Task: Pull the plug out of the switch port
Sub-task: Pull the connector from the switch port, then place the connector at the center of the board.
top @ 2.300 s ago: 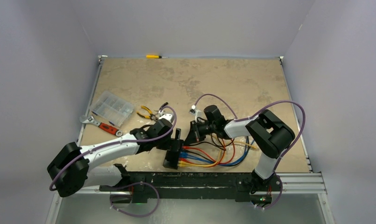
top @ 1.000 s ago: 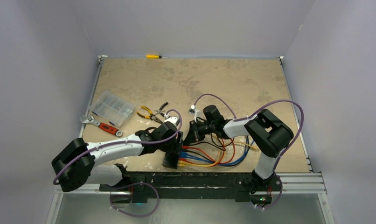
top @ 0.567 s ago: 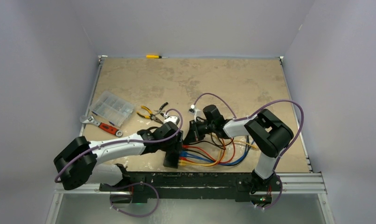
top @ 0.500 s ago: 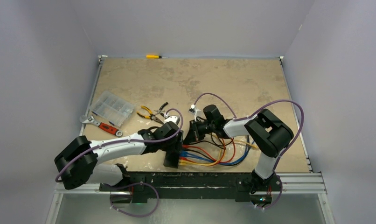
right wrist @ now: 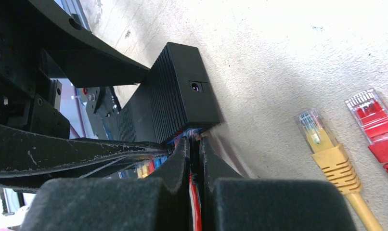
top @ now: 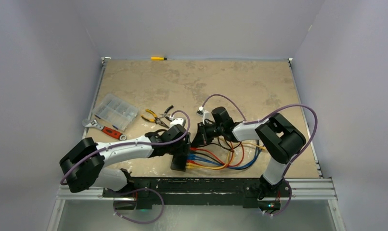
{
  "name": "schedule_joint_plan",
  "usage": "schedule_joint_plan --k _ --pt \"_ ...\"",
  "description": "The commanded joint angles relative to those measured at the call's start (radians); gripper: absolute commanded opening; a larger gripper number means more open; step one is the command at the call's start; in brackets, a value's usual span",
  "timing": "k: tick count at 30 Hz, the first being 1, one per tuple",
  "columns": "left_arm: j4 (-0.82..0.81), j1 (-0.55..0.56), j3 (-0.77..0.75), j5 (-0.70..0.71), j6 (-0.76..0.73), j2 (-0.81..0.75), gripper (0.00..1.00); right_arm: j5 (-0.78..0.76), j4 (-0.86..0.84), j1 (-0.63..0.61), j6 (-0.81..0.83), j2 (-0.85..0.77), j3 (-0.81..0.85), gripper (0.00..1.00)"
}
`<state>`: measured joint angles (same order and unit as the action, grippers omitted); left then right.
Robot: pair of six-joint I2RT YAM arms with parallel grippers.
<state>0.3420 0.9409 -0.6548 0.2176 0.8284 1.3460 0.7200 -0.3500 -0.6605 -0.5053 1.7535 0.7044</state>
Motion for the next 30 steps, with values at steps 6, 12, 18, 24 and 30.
schedule_joint_plan --k 6,12,18,24,30 --pt "0.220 -0.026 0.032 0.242 0.047 0.054 0.39 0.064 0.101 0.020 0.044 -0.099 -0.034 0.00" --pt "0.216 -0.027 0.026 0.236 0.046 0.076 0.34 0.061 0.124 0.032 0.057 -0.135 -0.046 0.00" --pt "0.182 -0.027 0.015 0.204 0.007 0.070 0.33 0.043 0.131 0.037 0.057 -0.137 -0.014 0.00" --pt "0.128 -0.026 0.026 0.146 -0.037 0.019 0.35 -0.025 0.172 0.039 0.055 -0.137 0.106 0.00" --pt "0.068 -0.027 0.054 0.090 -0.053 -0.031 0.37 -0.164 0.272 0.039 0.090 -0.155 0.255 0.00"
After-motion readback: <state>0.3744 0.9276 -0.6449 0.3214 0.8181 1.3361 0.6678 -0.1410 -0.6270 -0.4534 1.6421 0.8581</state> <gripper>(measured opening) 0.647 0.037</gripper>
